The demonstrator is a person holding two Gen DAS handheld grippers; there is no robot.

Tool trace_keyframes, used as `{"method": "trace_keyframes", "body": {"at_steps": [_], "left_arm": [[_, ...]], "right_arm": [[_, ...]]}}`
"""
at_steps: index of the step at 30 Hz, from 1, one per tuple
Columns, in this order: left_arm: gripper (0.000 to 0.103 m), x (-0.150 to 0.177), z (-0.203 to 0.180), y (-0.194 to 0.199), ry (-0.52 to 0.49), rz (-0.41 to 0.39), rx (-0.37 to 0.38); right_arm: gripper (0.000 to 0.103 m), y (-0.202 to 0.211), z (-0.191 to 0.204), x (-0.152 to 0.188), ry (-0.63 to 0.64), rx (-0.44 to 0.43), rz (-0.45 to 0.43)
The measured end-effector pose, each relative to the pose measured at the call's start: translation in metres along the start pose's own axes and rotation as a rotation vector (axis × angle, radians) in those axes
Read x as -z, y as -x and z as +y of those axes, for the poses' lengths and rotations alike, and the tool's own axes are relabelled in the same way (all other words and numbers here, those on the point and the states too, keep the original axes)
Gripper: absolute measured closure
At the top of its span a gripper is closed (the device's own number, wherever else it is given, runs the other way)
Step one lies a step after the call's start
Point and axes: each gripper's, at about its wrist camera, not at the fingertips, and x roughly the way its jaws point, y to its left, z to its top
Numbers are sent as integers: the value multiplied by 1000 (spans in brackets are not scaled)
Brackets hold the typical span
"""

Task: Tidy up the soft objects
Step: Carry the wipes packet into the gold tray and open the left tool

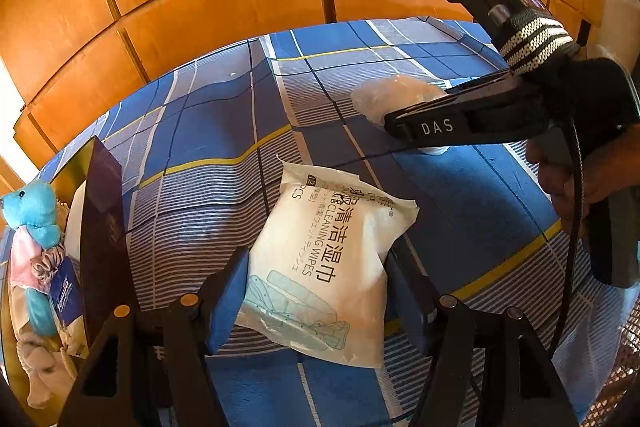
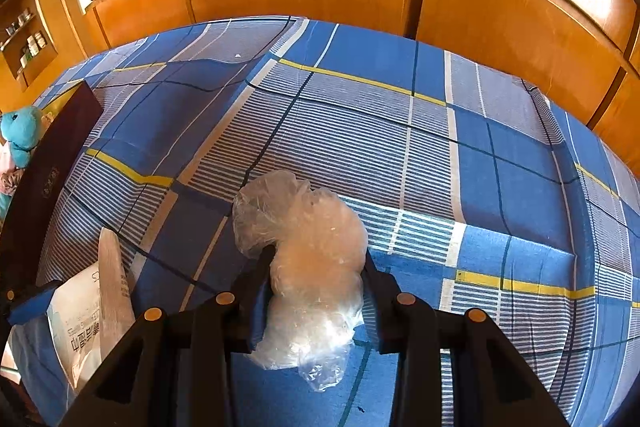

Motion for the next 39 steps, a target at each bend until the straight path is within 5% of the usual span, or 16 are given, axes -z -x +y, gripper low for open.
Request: {"method": "trace_keyframes", "body": {"at_steps": [24,39], "left_arm": [[36,-1,4,8,32,3,28],[36,-15,19,63,84,-84,103]], "right_arm": [[65,-1,4,4,25,17,-79],[65,-1,3,4,27,19,-81]]}}
